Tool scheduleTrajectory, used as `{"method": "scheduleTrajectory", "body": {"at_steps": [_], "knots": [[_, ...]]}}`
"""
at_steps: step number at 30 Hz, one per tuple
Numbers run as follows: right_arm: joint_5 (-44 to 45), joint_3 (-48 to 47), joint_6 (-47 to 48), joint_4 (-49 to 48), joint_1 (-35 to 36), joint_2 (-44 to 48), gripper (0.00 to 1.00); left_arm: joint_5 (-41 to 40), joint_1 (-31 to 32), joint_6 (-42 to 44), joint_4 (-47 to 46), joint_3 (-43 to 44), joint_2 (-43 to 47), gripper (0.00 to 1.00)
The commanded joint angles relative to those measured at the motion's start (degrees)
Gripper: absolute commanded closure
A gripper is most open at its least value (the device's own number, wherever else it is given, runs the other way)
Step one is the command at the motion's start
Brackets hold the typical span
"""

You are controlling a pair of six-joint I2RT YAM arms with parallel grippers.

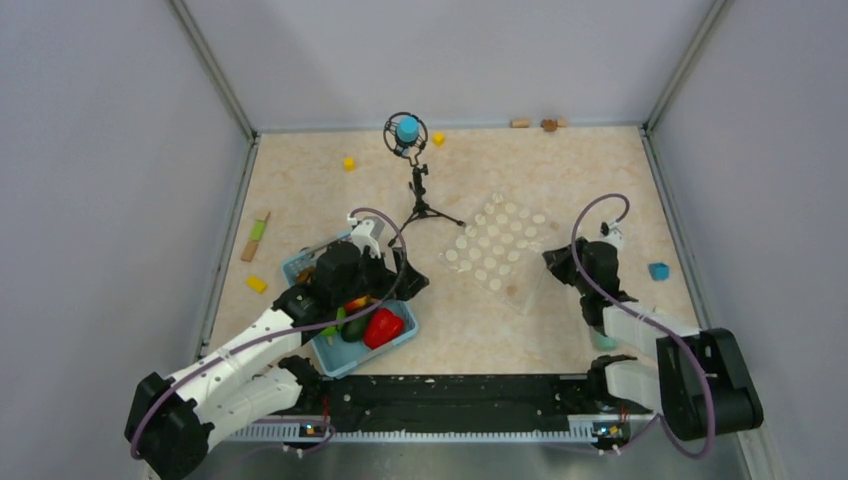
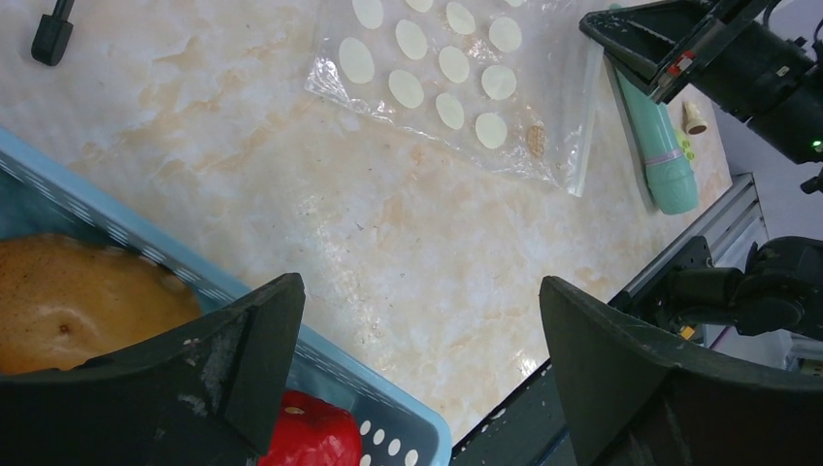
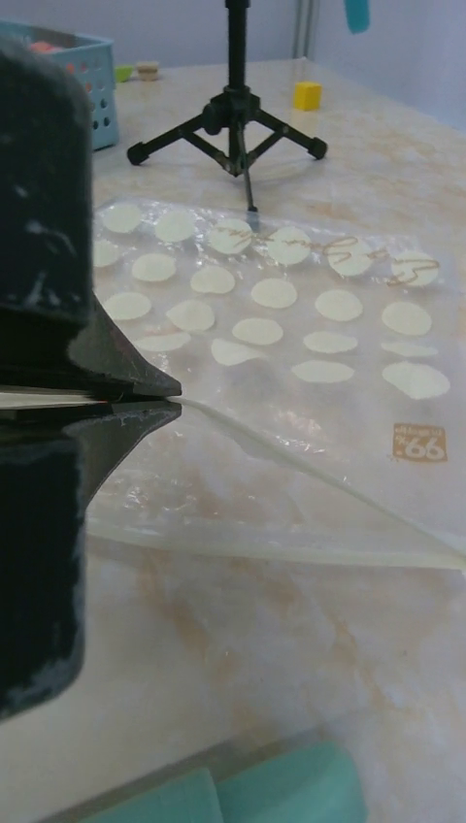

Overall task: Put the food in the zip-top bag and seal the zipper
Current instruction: Pick up the zipper food storage bag at the center of the board, then open the zipper of the food storage bag at the center of the board.

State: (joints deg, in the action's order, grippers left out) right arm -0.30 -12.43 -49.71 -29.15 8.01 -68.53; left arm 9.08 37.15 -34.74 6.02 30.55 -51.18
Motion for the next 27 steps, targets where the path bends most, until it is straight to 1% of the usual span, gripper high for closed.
{"method": "scheduleTrajectory", "body": {"at_steps": [1,5,8,12,15,19,23,25,27], "knots": [[4.2,-8.1,8.9,14.3,4.7,10.7,1.0,-1.1,1.1,0.4,-1.6,2.4,-0.5,0.04],[10.1,-16.6,13.1,31.8,6.7,19.0,1.0,-1.0,2.2,0.4,-2.6,3.0,-1.3,0.04],[11.7,-22.9,15.6,42.1,7.8,23.4,1.0,0.5,3.1,1.3,-4.0,5.4,-2.4,0.05],[10.5,-31.2,15.5,54.5,9.8,25.6,1.0,1.6,6.2,4.0,-5.4,10.3,-5.3,0.05],[14.0,-35.8,14.3,61.5,15.8,24.7,1.0,1.2,10.1,6.2,-7.1,14.7,-9.9,0.05],[21.9,-39.6,11.1,64.3,26.0,20.9,1.0,0.0,14.4,7.5,-9.5,19.5,-16.2,0.05],[30.3,-43.5,6.4,65.3,34.9,13.8,1.0,-2.1,17.9,7.3,-12.9,22.0,-21.2,0.05],[34.9,-46.7,3.1,67.3,38.4,9.6,1.0,-3.0,19.3,6.2,-14.2,22.4,-23.0,0.05],[39.4,-48.8,-0.6,68.6,42.3,5.7,1.0,-4.2,20.5,4.2,-18.3,21.1,-23.9,0.07]]}}
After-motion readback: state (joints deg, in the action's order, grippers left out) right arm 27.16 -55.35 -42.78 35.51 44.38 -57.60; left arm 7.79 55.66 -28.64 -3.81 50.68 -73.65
